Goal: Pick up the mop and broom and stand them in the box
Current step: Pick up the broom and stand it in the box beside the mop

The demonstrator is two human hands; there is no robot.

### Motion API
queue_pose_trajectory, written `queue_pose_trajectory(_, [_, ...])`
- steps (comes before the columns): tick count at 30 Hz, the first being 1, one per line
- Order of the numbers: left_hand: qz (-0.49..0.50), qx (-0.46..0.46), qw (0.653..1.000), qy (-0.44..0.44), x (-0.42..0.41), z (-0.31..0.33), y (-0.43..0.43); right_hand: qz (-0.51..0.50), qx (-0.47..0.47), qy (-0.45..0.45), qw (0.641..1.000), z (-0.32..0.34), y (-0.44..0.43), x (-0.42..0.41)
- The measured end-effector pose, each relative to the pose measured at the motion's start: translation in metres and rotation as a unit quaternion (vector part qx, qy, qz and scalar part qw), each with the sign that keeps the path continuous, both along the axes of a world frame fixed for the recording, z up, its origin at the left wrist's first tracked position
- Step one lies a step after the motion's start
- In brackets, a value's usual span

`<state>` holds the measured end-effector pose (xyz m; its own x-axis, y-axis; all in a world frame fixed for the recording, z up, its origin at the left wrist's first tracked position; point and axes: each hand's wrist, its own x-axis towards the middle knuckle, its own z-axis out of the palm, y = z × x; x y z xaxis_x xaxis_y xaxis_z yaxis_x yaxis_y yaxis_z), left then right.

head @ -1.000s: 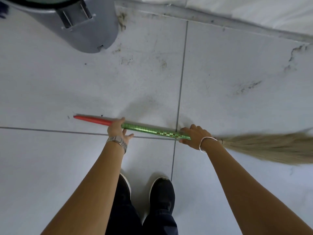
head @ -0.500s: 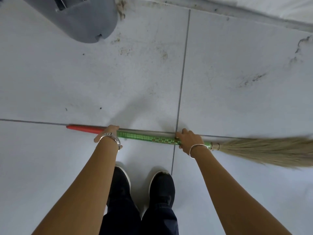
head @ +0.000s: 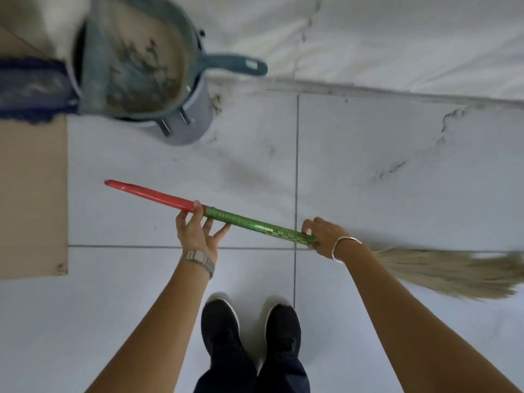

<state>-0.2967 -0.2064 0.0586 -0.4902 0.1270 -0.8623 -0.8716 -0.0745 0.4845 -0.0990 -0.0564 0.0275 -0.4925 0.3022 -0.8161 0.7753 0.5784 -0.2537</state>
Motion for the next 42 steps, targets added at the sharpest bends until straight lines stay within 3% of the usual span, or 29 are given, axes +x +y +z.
queue_pose_trajectory(6, [-0.092,0.076,0.985,0.121,-0.047,0.123,0.038,-0.097,0.000,0.059,0.993,0.098,0.025,-0.043])
queue_pose_trajectory(12, [-0.176,0.117,0.950,0.228,-0.081,0.264,0.073,-0.212,-0.017,0.158,0.964,0.204,0.034,-0.070])
queue_pose_trajectory(22, [-0.195,0.151,0.839,0.485,-0.068,0.588,0.098,-0.309,-0.055,0.369,0.875,0.463,0.022,-0.108])
queue_pose_trajectory(27, [-0.211,0.173,0.793,0.545,-0.052,0.710,0.082,-0.292,-0.081,0.442,0.844,0.570,-0.001,-0.120])
queue_pose_trajectory(33, [-0.220,0.162,0.746,0.607,-0.062,0.817,0.044,-0.229,-0.091,0.495,0.833,0.655,-0.030,-0.141])
queue_pose_trajectory(42, [-0.176,0.145,0.730,0.644,-0.119,0.900,-0.048,-0.153,-0.121,0.540,0.819,0.734,-0.087,-0.219])
